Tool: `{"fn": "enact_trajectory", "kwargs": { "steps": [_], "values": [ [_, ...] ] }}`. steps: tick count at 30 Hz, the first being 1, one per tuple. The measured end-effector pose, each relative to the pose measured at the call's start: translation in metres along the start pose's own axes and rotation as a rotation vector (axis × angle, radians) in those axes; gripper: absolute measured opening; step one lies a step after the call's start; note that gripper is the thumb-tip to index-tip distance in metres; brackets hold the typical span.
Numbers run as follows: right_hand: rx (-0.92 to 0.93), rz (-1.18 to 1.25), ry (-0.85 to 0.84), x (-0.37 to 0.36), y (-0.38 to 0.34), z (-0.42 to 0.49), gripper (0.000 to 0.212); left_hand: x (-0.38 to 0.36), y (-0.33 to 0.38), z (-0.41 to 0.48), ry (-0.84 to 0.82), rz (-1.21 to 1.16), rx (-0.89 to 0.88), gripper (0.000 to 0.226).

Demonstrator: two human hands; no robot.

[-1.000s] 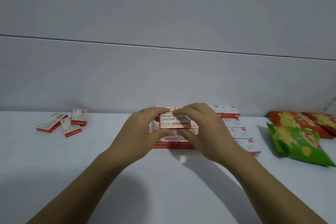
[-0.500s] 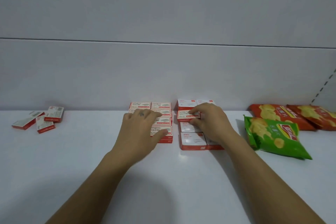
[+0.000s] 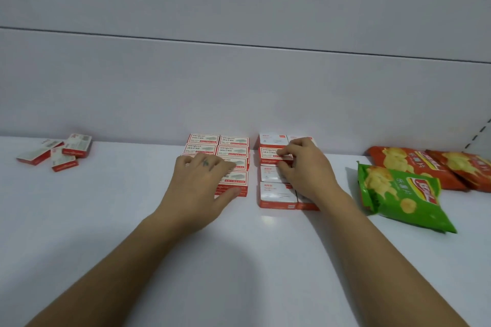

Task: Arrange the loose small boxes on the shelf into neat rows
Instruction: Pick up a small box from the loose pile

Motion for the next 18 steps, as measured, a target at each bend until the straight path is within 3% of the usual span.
{"fn": "enact_trajectory", "kwargs": {
  "steps": [8, 18],
  "values": [
    [0.023, -0.045, 0.019, 0.005, -0.008, 0.000, 0.019, 0.006, -0.010, 0.002, 0.036, -0.011, 0.040, 0.051],
    [0.006, -0.095, -0.014, 0.006, -0.010, -0.004, 0.023, 0.020, -0.028, -0.006, 0.112, -0.096, 0.090, 0.050]
  ]
}}
Point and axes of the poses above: each hand's wrist, its own z-axis towards the middle knuckle, its own x-axis out of the back of the hand, y = z × x, the point moved 10 cm from there along z, towards the middle knuckle, and after that the axes turned 1 degree about -x, right-handed, at the moved point
